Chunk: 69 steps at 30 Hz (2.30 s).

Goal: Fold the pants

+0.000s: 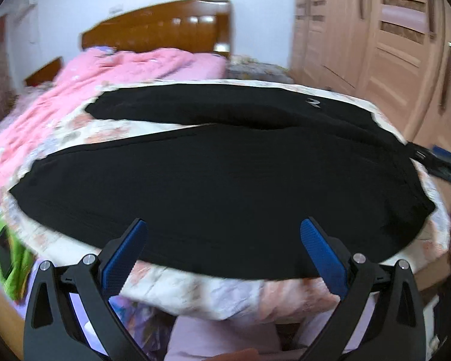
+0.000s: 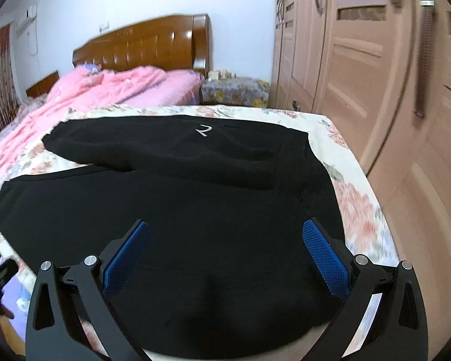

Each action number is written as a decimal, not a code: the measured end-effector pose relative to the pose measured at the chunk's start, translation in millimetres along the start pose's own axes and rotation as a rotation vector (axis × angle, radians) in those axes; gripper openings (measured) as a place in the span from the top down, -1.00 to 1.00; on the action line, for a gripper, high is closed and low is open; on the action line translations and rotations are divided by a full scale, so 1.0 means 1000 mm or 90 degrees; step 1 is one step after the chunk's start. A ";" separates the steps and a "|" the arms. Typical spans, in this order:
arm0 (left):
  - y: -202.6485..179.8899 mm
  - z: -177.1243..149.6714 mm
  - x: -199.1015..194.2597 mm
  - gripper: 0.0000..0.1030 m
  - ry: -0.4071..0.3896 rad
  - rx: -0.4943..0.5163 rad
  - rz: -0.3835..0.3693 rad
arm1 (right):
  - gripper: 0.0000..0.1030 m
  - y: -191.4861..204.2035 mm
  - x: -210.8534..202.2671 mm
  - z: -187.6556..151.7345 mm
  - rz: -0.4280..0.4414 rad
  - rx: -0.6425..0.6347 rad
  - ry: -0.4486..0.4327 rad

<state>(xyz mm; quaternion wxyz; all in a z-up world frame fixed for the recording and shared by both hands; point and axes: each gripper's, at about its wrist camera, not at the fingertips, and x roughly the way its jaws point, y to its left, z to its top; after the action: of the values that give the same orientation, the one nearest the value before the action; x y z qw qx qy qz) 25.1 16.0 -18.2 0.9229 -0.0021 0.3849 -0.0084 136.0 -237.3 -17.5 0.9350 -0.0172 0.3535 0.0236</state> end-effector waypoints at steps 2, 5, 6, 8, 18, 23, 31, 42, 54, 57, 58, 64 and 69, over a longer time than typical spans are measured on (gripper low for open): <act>-0.003 0.016 0.009 -0.97 -0.005 0.014 -0.005 | -0.92 -0.006 0.020 0.020 0.018 -0.011 0.012; 0.001 0.065 0.036 -0.97 -0.031 0.040 -0.043 | -0.92 -0.021 0.066 0.059 0.064 -0.026 0.047; 0.004 0.084 0.045 -0.97 -0.031 0.044 -0.067 | -0.92 -0.026 0.085 0.076 0.079 -0.037 0.059; 0.016 0.138 0.080 -0.97 -0.026 0.054 -0.185 | -0.92 -0.037 0.126 0.106 0.107 -0.052 0.074; -0.010 0.273 0.284 -0.97 0.152 0.312 -0.251 | -0.92 -0.070 0.284 0.168 0.120 -0.124 0.198; -0.020 0.294 0.342 -0.95 0.192 0.401 -0.338 | -0.86 -0.085 0.303 0.172 0.180 -0.149 0.220; -0.032 0.310 0.380 -0.73 0.242 0.480 -0.456 | 0.57 -0.095 0.275 0.162 0.252 -0.191 0.190; -0.042 0.328 0.414 -0.73 0.299 0.486 -0.534 | 0.84 -0.086 0.167 0.153 0.204 -0.257 0.013; -0.018 0.324 0.311 0.76 0.144 0.496 -0.479 | 0.85 -0.073 0.126 0.143 0.139 -0.236 -0.031; -0.012 0.311 0.237 0.76 0.029 0.535 -0.401 | 0.85 -0.072 0.096 0.137 0.137 -0.236 -0.066; -0.011 0.302 0.213 0.76 0.001 0.550 -0.378 | 0.85 -0.071 0.083 0.133 0.135 -0.240 -0.078; -0.007 0.211 0.089 0.76 -0.121 0.618 -0.288 | 0.85 -0.064 0.008 0.072 0.129 -0.256 -0.124; -0.004 0.126 0.054 0.76 -0.127 0.610 -0.252 | 0.85 -0.051 -0.018 0.011 0.130 -0.253 -0.110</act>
<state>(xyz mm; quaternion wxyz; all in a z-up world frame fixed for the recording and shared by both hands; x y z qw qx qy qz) 152.6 10.5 32.5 0.8334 0.3467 0.2406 -0.3571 132.3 -288.0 3.4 0.9328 -0.1632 0.2603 0.1883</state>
